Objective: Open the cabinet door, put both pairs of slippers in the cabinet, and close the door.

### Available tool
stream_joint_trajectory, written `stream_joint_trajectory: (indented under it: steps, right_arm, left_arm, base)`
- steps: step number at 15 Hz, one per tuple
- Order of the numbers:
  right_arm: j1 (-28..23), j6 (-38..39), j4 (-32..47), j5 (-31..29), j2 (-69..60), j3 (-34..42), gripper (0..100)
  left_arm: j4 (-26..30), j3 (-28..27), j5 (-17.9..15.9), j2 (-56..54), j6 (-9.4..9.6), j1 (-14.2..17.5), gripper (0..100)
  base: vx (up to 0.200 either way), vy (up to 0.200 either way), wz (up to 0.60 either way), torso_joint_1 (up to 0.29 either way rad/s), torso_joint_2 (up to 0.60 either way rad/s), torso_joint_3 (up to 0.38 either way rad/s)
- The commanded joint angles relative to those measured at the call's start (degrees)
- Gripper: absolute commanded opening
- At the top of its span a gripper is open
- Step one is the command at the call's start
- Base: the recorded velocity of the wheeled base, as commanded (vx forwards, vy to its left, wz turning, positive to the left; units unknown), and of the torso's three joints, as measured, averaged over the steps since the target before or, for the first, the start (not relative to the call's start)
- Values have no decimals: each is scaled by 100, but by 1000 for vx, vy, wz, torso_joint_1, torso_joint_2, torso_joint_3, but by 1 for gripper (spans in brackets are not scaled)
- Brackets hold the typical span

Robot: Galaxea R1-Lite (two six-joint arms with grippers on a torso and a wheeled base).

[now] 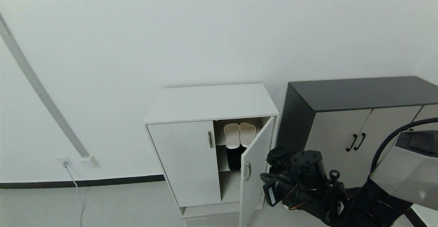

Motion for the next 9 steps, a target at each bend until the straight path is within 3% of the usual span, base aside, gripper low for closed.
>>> stream_joint_trajectory:
  steps: [1,5,9]
  right_arm:
    - [6,-2,-187,2,28,246,0]
    - [-3,15,-688,-6,292,544,0]
    - [-108,-11,-1180,2,775,536,0]
  left_arm:
    - [1,1,6,0,-3,1,0]
    - [1,1,6,0,-12,1,0]
    - [1,1,15,0,-21,1,0]
  base:
    - [200,0,0,-12,-12,12]
    - [200,0,0,10,8,2]
    - [0,0,0,0,0,0]
